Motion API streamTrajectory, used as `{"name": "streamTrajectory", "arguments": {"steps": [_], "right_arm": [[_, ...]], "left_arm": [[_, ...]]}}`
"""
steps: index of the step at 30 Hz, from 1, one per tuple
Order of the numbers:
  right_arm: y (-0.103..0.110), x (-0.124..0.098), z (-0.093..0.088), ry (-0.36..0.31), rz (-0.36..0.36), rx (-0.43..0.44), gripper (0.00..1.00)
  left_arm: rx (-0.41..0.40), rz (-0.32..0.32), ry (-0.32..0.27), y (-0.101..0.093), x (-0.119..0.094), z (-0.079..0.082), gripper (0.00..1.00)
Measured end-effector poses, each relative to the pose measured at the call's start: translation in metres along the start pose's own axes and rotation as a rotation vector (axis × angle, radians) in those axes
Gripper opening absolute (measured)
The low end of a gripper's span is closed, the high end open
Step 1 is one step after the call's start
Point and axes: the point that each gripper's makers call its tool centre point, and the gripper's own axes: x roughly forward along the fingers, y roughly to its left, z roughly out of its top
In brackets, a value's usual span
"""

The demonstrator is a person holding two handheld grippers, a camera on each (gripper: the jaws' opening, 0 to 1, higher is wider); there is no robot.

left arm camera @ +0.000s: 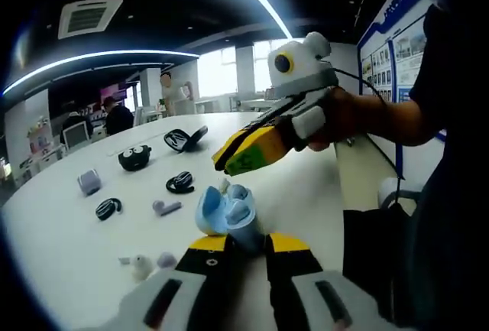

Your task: Pick up the earbuds from the table and place the earbuds into the earbud case

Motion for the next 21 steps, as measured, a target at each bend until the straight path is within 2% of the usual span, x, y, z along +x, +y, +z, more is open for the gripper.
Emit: {"name": "streamTrajectory", "arguments": {"steps": [1, 3, 6, 11, 15, 21], "right_arm": [[0.002, 0.002, 0.002, -0.006, 0.042, 0.038, 0.18], [0.004, 0.005, 0.001, 0.008, 0.088, 0.036, 0.28], [0.003, 0.008, -0.003, 0.079, 0.153, -0.125, 0.35], [0.013, 0.006, -0.021, 0.28, 0.285, -0.311, 0.36], [0.007, 0.012, -0.028, 0.371, 0.284, -0.448, 0.36], [0.013, 0.017, -0.038, 0.462, 0.339, -0.55, 0.35]], "left_arm": [[0.0, -0.001, 0.0, 0.0, 0.0, 0.0, 0.2], [0.004, -0.005, 0.004, 0.0, 0.001, 0.001, 0.2], [0.015, -0.015, 0.015, 0.0, 0.002, 0.001, 0.2], [0.023, -0.027, 0.027, 0.0, 0.002, 0.001, 0.2], [0.031, -0.036, 0.031, -0.001, 0.002, 0.001, 0.2], [0.04, -0.048, 0.043, -0.001, 0.002, 0.001, 0.2]]}}
